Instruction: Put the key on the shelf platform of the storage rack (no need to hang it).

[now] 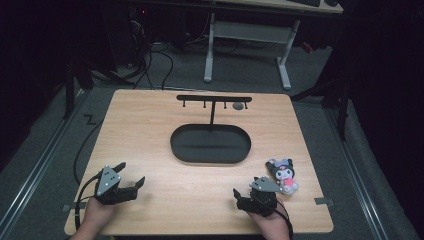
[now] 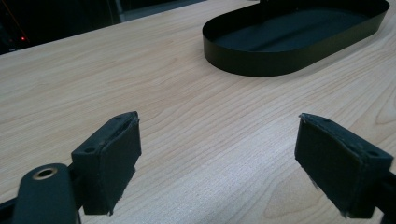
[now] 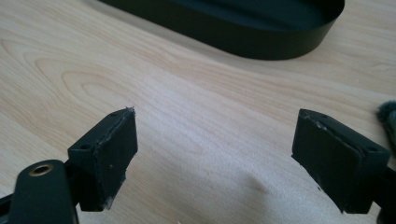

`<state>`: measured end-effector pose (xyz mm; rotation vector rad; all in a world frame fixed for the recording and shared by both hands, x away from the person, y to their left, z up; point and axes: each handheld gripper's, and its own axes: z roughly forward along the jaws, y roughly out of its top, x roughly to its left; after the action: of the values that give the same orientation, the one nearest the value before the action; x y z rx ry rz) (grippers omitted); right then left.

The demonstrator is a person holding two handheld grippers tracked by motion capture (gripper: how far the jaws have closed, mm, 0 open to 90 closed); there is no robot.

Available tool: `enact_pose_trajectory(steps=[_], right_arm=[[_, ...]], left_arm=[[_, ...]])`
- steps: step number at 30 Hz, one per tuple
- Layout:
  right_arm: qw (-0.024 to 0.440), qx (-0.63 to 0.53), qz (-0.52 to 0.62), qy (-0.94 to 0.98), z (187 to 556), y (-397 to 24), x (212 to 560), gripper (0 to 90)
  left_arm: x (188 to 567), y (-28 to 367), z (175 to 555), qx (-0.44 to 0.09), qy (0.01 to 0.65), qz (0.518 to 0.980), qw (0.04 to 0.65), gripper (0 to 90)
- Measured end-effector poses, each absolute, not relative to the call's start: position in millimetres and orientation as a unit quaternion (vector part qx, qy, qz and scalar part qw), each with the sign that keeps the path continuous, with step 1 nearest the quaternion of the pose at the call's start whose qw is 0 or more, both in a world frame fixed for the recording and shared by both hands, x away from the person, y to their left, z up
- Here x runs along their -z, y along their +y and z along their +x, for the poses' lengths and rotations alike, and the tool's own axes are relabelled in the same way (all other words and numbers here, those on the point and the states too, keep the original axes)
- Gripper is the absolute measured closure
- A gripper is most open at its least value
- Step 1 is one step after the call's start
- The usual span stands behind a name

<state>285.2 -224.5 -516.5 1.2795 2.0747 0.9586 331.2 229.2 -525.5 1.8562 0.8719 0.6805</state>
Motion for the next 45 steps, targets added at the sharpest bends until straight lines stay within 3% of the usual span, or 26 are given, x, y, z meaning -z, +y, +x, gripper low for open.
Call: enact_pose_trajectory(steps=[21, 30, 45], right_arm=[[0.268, -0.36, 0.464, 0.763, 286.2, -224.4, 515.1, 14.0], [0.223, -0.376, 0.453, 0.777, 306.3, -229.9, 515.9, 13.7], [0.221, -0.29, 0.476, 0.8, 305.1, -219.2, 507.0, 10.6]], left_arm=[[525.8, 229.2, 330.4, -0.278, 0.354, 0.759, 0.47, 15.5], [526.3, 230.5, 326.8, -0.289, 0.353, 0.752, 0.475, 15.4], [526.1, 230.8, 329.1, -0.277, 0.352, 0.756, 0.477, 15.4]])
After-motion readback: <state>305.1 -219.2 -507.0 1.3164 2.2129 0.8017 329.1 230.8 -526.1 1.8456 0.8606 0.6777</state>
